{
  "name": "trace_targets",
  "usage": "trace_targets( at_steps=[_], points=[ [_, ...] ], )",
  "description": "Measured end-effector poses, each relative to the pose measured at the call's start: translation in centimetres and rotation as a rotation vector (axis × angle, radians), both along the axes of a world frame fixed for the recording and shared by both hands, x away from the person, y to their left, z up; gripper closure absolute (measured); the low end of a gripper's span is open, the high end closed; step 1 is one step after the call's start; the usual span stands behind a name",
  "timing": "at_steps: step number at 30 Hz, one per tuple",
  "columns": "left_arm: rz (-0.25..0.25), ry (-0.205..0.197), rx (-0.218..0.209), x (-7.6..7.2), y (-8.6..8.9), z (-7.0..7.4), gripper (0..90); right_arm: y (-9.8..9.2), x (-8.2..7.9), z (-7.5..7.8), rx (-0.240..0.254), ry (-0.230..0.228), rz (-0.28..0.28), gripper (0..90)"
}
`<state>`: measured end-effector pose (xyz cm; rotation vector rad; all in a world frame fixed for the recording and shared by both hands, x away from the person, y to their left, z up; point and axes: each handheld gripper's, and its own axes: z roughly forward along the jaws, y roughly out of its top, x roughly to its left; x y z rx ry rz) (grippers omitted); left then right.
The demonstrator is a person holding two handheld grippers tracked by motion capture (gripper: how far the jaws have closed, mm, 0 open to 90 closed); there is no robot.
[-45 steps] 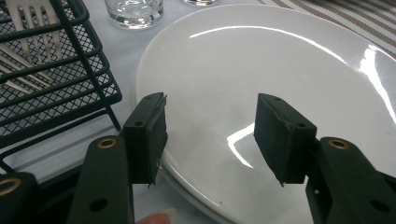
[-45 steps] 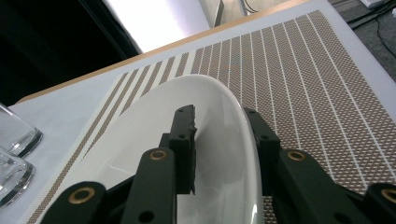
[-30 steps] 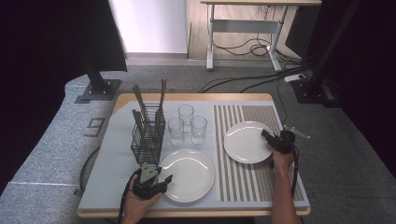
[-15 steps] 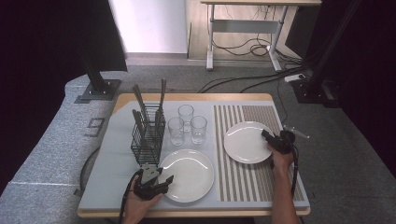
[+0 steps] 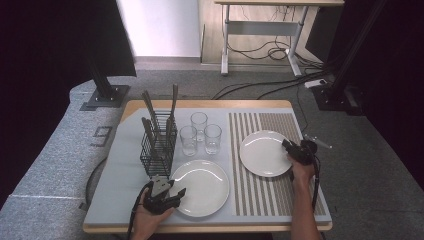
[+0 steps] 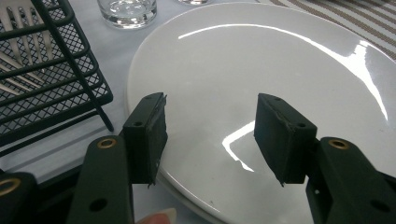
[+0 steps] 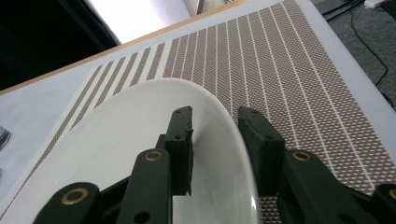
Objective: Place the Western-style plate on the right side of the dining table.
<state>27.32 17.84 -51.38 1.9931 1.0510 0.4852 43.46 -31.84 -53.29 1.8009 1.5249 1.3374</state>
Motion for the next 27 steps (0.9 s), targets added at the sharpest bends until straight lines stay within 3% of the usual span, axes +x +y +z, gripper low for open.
trace_targets(
  at_steps=[11,27],
  points=[
    [-0.001,0.001,0.001,-0.02,0.01,-0.01,43.9,0.0,0.0,0.0,-0.007,0.006,-0.01,65.4],
    [0.001,-0.002,-0.007,-0.03,0.14,0.12,43.9,0.06,-0.01,0.1,-0.044,0.021,-0.019,57.2]
  ],
)
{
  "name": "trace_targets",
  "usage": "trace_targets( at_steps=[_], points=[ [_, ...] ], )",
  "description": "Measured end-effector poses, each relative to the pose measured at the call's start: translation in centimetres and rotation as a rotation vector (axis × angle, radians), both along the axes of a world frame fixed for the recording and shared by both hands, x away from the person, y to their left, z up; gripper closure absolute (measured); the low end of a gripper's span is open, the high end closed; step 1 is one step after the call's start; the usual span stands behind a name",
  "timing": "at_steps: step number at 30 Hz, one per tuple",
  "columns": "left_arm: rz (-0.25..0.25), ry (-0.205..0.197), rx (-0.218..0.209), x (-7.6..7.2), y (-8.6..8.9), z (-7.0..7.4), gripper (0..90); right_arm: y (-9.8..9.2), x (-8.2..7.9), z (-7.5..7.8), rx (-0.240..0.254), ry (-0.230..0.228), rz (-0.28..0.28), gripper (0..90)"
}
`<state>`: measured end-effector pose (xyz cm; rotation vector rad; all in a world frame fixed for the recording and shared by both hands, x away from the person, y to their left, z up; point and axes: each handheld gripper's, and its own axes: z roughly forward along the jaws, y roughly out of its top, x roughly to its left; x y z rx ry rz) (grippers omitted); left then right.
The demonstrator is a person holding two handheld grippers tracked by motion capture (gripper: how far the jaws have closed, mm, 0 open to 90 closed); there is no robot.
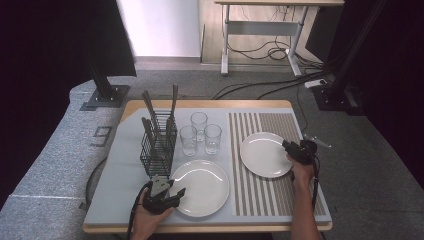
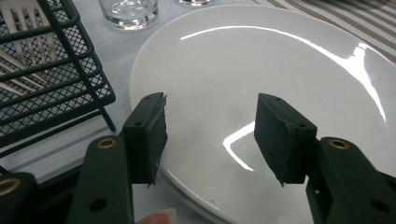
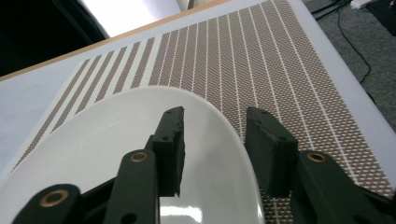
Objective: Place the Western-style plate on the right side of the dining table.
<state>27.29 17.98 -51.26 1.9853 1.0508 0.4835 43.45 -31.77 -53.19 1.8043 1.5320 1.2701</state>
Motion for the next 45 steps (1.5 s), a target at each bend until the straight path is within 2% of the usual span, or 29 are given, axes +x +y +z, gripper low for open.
trace_targets(
  at_steps=[4,14,21,37,45],
  points=[
    [-0.004,-0.001,-0.001,0.0,-0.2,0.0,43.7,0.0,-0.1,0.1,-0.027,-0.01,-0.002,54.3],
    [-0.003,-0.006,0.005,0.1,-0.1,0.1,43.5,-0.5,-0.5,0.5,0.009,-0.05,-0.01,52.2],
    [-0.009,-0.011,-0.003,-0.1,0.0,0.3,42.7,0.1,-1.0,0.9,-0.036,-0.059,0.016,51.7],
    [0.005,-0.028,-0.014,-0.1,0.7,1.1,40.3,3.5,-2.4,2.8,-0.089,-0.131,0.141,43.1],
    [0.008,-0.037,-0.013,-0.4,0.8,1.5,39.8,5.7,-3.0,4.0,-0.069,-0.172,0.235,38.8]
  ],
)
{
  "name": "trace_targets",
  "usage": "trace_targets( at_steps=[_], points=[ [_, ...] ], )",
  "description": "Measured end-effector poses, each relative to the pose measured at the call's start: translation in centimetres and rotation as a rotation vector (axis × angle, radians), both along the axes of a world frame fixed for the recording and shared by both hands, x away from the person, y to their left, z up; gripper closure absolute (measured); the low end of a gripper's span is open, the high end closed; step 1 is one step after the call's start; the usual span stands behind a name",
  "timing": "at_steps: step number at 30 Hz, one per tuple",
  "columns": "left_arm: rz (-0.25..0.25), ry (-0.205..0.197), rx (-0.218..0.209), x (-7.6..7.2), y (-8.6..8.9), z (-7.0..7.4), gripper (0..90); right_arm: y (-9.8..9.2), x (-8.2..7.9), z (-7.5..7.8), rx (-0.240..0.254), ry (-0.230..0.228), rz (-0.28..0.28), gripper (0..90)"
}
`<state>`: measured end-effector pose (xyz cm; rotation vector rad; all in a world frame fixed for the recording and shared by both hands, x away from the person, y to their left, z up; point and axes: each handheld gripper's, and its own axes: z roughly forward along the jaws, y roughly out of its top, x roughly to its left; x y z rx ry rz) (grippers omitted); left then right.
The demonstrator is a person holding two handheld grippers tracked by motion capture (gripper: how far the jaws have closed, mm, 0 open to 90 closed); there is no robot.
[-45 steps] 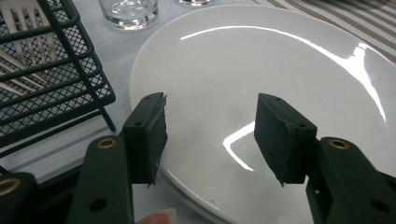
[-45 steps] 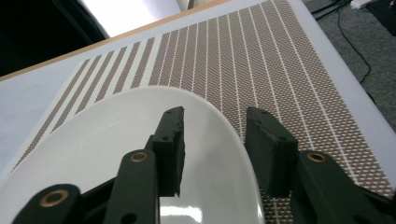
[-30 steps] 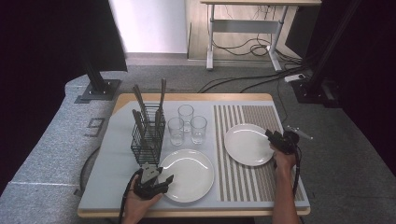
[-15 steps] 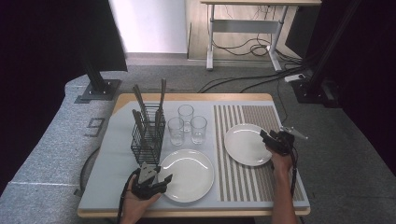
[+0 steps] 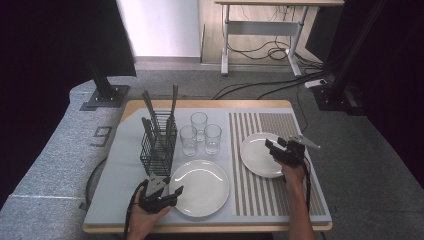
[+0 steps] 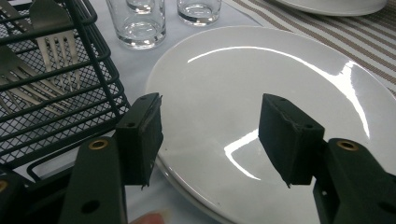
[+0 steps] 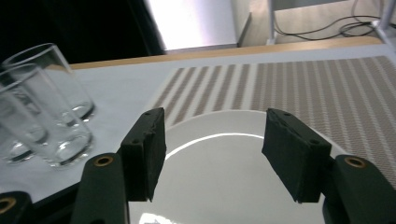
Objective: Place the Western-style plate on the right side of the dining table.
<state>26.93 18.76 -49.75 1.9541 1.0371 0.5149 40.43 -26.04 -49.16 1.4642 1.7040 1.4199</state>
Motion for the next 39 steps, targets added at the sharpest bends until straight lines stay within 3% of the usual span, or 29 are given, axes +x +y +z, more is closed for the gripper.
trace_targets(
  at_steps=[3,12,25,39],
  points=[
    [0.008,-0.001,-0.001,-0.1,0.2,0.0,39.8,1.2,-0.1,0.4,0.007,-0.012,0.049,38.0],
    [-0.002,0.003,0.0,0.0,0.1,0.1,39.7,3.3,-0.7,1.1,0.026,-0.031,0.129,36.8],
    [-0.01,0.003,-0.004,0.2,0.0,0.1,39.4,6.5,-1.8,2.0,0.012,-0.047,0.235,37.0],
    [-0.004,0.013,-0.004,0.3,0.0,-0.1,39.5,8.1,-1.9,1.7,0.008,-0.026,0.282,37.0]
  ],
)
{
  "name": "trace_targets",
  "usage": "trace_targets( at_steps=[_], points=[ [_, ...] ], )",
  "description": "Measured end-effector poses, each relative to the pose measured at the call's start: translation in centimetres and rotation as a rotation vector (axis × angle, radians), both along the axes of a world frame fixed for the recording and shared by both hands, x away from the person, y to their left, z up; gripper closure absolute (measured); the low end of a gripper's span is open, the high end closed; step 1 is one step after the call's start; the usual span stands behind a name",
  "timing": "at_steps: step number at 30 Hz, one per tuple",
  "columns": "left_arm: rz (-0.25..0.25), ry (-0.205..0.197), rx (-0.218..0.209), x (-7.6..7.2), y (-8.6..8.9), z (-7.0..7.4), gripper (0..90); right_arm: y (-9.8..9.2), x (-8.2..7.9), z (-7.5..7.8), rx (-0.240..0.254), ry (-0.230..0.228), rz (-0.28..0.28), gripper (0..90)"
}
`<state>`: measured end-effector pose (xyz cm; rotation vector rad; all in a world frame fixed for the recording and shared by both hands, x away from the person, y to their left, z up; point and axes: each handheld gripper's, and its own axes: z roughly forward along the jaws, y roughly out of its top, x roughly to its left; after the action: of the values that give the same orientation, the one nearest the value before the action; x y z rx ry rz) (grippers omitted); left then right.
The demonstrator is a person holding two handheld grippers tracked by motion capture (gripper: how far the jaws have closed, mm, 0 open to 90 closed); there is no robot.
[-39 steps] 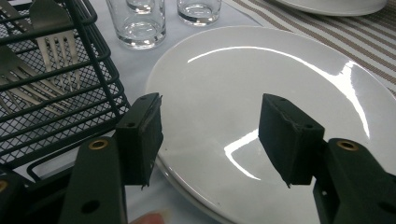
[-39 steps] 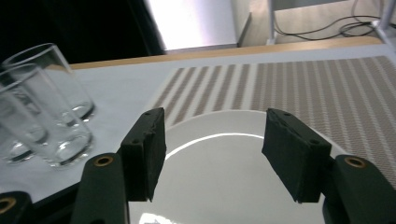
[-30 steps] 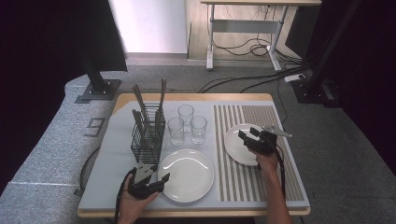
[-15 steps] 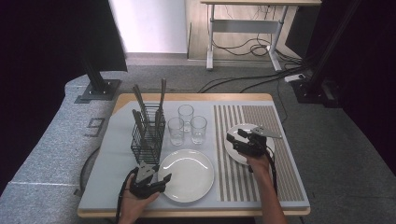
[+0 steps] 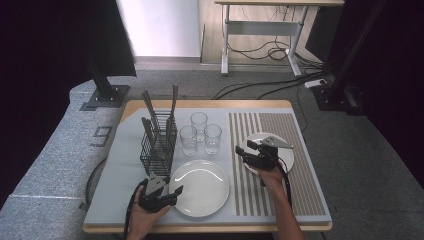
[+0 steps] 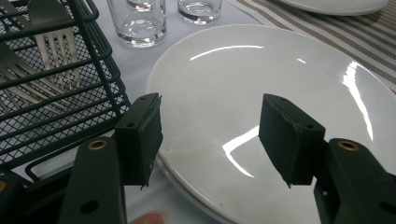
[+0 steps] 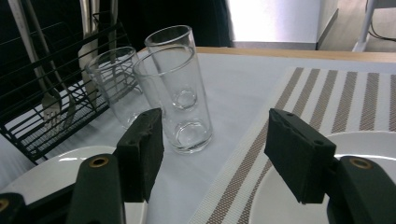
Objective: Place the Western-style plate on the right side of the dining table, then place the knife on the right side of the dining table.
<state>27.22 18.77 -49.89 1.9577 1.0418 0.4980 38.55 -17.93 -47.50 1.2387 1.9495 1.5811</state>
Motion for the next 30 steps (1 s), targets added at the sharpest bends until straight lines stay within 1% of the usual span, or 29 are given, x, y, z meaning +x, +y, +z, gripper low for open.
trace_targets(
  at_steps=[8,12,18,23,25,30],
  points=[
    [-0.014,-0.003,0.007,-0.1,-0.4,-0.1,39.0,0.9,-0.1,0.1,0.0,-0.005,0.027,37.1],
    [-0.011,0.0,0.007,-0.1,-0.4,-0.3,38.9,1.4,-0.1,0.1,0.008,-0.009,0.039,37.2],
    [-0.019,0.009,0.017,-0.1,-0.7,-0.6,38.9,2.1,-0.2,0.3,0.018,-0.015,0.073,38.7],
    [-0.02,0.011,0.016,-0.2,-0.7,-0.6,38.9,2.7,-0.1,0.2,0.012,-0.018,0.077,38.4],
    [-0.011,0.008,0.007,-0.2,-0.4,-0.5,38.9,2.9,-0.1,0.3,0.007,-0.027,0.074,38.2],
    [-0.006,0.007,0.004,-0.1,-0.1,-0.4,38.9,3.1,-0.2,0.6,0.005,-0.043,0.068,37.9]
  ],
)
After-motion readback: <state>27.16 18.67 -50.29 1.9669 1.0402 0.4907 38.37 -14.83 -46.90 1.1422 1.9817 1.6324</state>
